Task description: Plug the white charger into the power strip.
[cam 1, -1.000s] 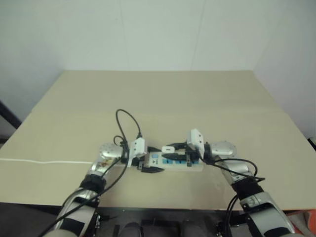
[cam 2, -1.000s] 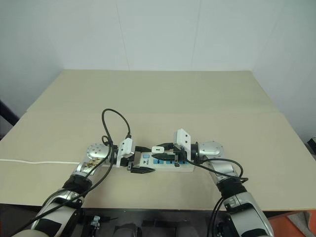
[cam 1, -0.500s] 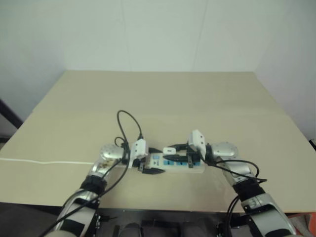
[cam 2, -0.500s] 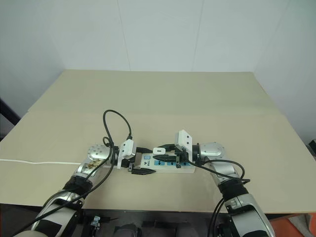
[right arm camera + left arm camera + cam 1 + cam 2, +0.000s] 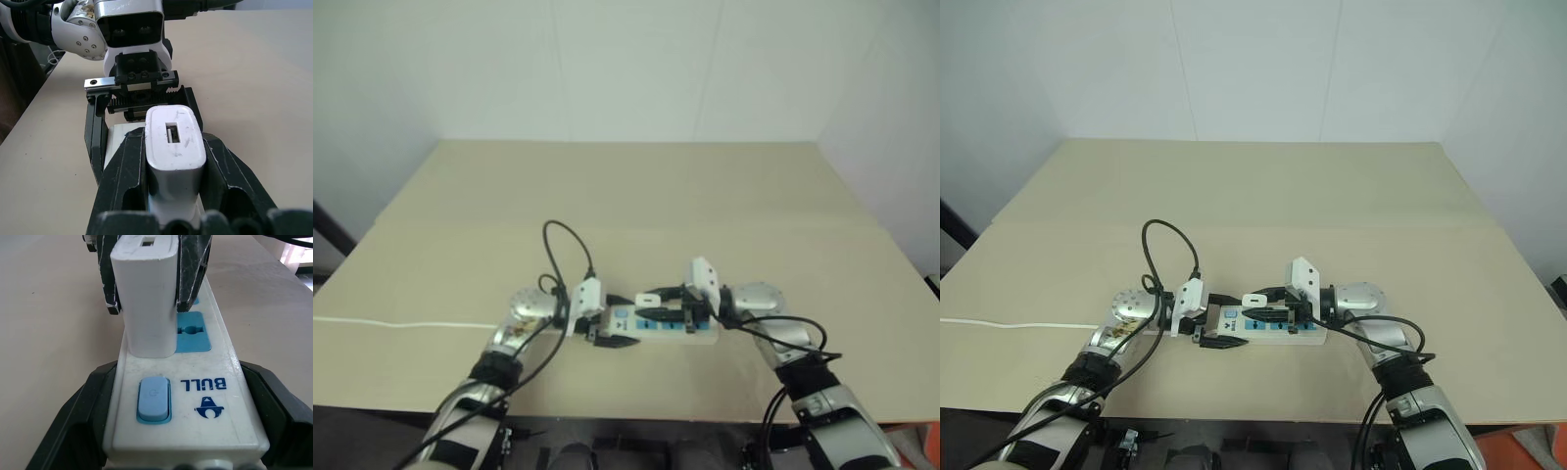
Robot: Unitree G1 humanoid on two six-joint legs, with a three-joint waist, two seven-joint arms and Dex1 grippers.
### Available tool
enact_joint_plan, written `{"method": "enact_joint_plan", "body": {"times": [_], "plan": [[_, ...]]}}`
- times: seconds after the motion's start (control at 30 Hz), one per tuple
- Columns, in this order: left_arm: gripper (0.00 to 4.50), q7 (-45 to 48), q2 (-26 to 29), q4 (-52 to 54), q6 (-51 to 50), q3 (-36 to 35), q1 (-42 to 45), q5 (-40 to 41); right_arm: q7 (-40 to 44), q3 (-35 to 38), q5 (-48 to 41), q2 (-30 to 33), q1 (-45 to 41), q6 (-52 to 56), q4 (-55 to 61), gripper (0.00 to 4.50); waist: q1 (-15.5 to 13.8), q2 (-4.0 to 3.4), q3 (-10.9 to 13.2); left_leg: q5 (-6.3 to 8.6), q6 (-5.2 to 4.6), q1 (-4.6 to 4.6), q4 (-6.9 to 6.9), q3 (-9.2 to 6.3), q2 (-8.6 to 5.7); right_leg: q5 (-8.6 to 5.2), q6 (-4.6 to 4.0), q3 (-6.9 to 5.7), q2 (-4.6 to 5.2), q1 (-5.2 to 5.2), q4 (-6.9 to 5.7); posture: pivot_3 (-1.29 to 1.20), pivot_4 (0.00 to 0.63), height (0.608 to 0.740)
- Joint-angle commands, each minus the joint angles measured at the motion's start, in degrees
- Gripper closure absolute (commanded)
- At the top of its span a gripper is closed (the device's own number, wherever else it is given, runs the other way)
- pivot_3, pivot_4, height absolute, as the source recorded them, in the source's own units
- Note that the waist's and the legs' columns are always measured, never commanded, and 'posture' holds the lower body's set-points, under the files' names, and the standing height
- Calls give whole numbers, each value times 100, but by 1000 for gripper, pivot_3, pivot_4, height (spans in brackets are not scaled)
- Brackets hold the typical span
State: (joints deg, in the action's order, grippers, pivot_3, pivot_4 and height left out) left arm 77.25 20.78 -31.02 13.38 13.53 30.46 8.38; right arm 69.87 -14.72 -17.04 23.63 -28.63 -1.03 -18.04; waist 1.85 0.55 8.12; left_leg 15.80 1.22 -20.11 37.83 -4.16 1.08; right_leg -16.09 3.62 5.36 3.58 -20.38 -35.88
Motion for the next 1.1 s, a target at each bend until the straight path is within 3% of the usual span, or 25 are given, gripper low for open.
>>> {"method": "enact_joint_plan", "body": {"times": [0.03, 0.23, 0.57, 0.77, 0.83, 0.9, 1.1], "plan": [[1191, 65, 109, 18, -58, 195, -168, -189, 5, -387, 529, 154, 439, 437, -460, 3333, 2, 0, 0, 0, -1, 0, -1, 0, 0, -1, 0, 0, 0, 0, 1, 0, 150, 740], [1191, 58, 109, -17, -44, 191, -130, -192, -120, -338, 546, 126, 453, 352, -439, 3333, 6, 1, 0, 1, -1, 0, -2, 0, 0, -3, -1, 0, 0, 0, 1, 0, 150, 740], [1191, 28, 77, -83, -29, 204, -82, -187, -227, -305, 619, 82, 490, 294, -310, 20, 5, 51, -29, 1, -1, -2, -2, -2, 1, -3, -1, -2, 0, -2, 2, 0, 150, 740], [1191, 3, 44, -141, -21, 200, -46, -183, -193, -277, 630, 148, 452, 246, -302, 20, 3, 54, -31, 1, -1, -2, -2, -2, 1, -3, -1, -2, 0, -2, 2, 0, 150, 740], [446, 52, 38, -97, -109, 161, -57, -90, -199, -226, 607, 184, 455, 244, -273, 0, -2, 54, -30, 1, -1, -2, -2, -2, 1, -3, -1, -3, 0, -2, 2, 0, 150, 740], [11, 119, 30, -30, -119, 95, -64, 32, -227, -207, 620, 196, 463, 208, -279, 0, -9, 54, -30, 1, -1, -2, -2, -2, 1, -3, -1, -3, 0, -2, 2, 0, 150, 740], [11, 401, 199, 218, -353, -49, 13, 267, -271, -201, 638, 201, 496, 154, -258, 0, 3, 56, -29, 1, -1, -4, -3, -2, 1, -3, -1, -3, 0, -6, 1, 0, 150, 740]]}}
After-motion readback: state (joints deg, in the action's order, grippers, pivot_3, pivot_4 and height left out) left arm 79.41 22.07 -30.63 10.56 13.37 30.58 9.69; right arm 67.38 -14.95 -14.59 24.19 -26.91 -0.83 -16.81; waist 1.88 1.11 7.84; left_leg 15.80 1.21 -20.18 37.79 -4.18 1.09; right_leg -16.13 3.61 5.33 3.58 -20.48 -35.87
